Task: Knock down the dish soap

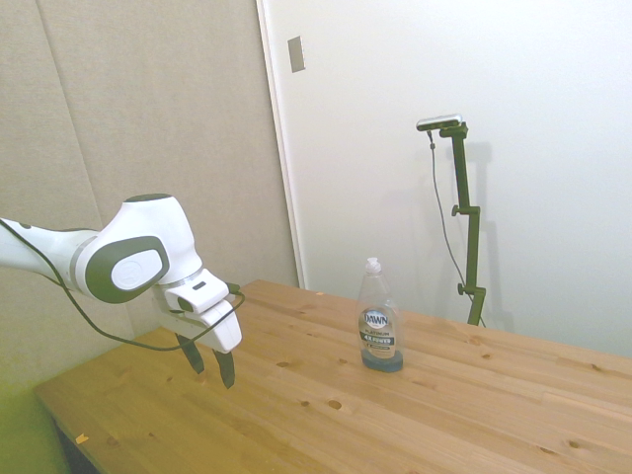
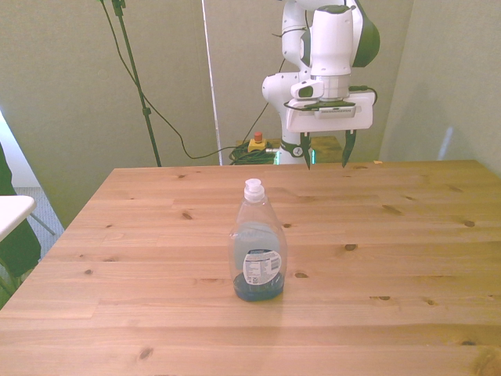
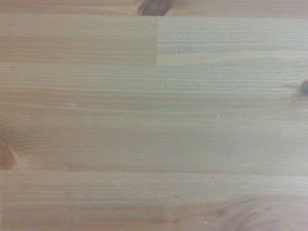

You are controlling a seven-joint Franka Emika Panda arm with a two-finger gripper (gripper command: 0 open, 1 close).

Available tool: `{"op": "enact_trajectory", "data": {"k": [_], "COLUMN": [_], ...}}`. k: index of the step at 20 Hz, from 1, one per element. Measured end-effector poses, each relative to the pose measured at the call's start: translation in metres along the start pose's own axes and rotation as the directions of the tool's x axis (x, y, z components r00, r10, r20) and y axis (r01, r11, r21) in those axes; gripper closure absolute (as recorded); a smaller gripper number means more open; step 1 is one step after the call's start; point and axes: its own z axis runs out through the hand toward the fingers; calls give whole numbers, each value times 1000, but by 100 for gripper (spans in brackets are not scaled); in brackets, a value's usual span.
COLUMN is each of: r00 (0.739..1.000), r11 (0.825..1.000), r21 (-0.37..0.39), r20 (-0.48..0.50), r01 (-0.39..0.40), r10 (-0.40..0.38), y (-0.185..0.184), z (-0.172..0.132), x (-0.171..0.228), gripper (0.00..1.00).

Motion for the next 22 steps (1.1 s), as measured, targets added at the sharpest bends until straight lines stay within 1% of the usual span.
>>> {"op": "enact_trajectory", "data": {"k": [2, 4, 5, 10, 17, 22], "r00": [1000, 1000, 999, 993, 980, 969], "r11": [1000, 1000, 999, 994, 983, 975], "r21": [0, -2, -3, 3, 29, 40], "r20": [1, 2, -1, -36, -84, -112], "r01": [-3, -21, -37, -114, -180, -218], "r10": [3, 21, 37, 114, 182, 221], "y": [0, 3, 6, 14, -1, -15], "z": [0, -3, -8, -26, -40, -39], "x": [1, 10, 19, 76, 150, 190], "gripper": [0, 0, 100, 100, 100, 100]}}
